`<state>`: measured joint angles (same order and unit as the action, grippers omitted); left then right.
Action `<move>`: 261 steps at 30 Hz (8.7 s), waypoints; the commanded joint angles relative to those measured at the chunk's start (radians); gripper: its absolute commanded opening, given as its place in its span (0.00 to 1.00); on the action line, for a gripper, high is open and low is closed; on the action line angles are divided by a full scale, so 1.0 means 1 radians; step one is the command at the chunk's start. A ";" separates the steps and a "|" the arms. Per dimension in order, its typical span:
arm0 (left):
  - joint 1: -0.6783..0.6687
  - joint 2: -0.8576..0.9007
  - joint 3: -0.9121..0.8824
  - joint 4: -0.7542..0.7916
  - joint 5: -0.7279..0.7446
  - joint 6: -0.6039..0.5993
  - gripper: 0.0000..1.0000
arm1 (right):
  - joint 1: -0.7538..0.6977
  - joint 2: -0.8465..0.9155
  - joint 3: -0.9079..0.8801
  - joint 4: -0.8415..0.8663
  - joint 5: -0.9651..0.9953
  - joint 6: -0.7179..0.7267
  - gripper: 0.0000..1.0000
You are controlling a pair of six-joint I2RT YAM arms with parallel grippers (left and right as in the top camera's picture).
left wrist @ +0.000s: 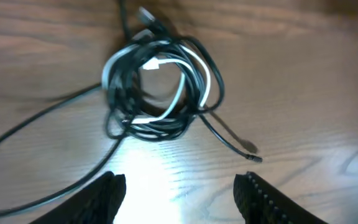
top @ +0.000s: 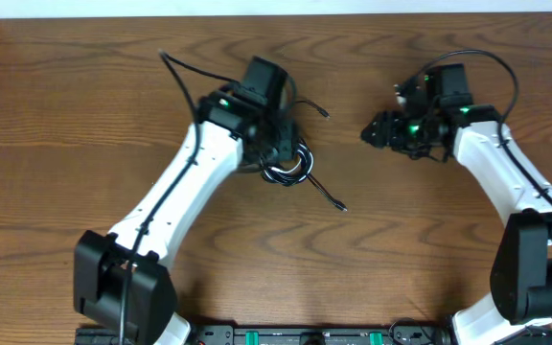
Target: Untangle cables
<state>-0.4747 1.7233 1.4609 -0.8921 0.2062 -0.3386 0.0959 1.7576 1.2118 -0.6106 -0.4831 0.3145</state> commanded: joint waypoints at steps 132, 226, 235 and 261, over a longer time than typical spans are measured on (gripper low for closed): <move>0.086 -0.004 0.037 0.014 0.169 0.073 0.33 | 0.255 0.078 0.095 0.125 -0.376 -0.085 0.01; -0.023 0.315 0.026 0.188 0.330 0.074 0.51 | 0.016 0.078 0.095 -0.134 -0.042 -0.106 0.45; -0.033 0.338 0.026 0.220 0.331 -0.002 0.50 | 0.017 0.078 0.095 -0.141 -0.042 -0.106 0.45; -0.063 0.403 0.026 0.330 0.384 -0.079 0.08 | 0.043 0.078 0.093 -0.143 -0.012 -0.106 0.51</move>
<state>-0.5434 2.1178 1.4944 -0.5652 0.5705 -0.4194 0.1230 1.8439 1.2991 -0.7506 -0.5129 0.2153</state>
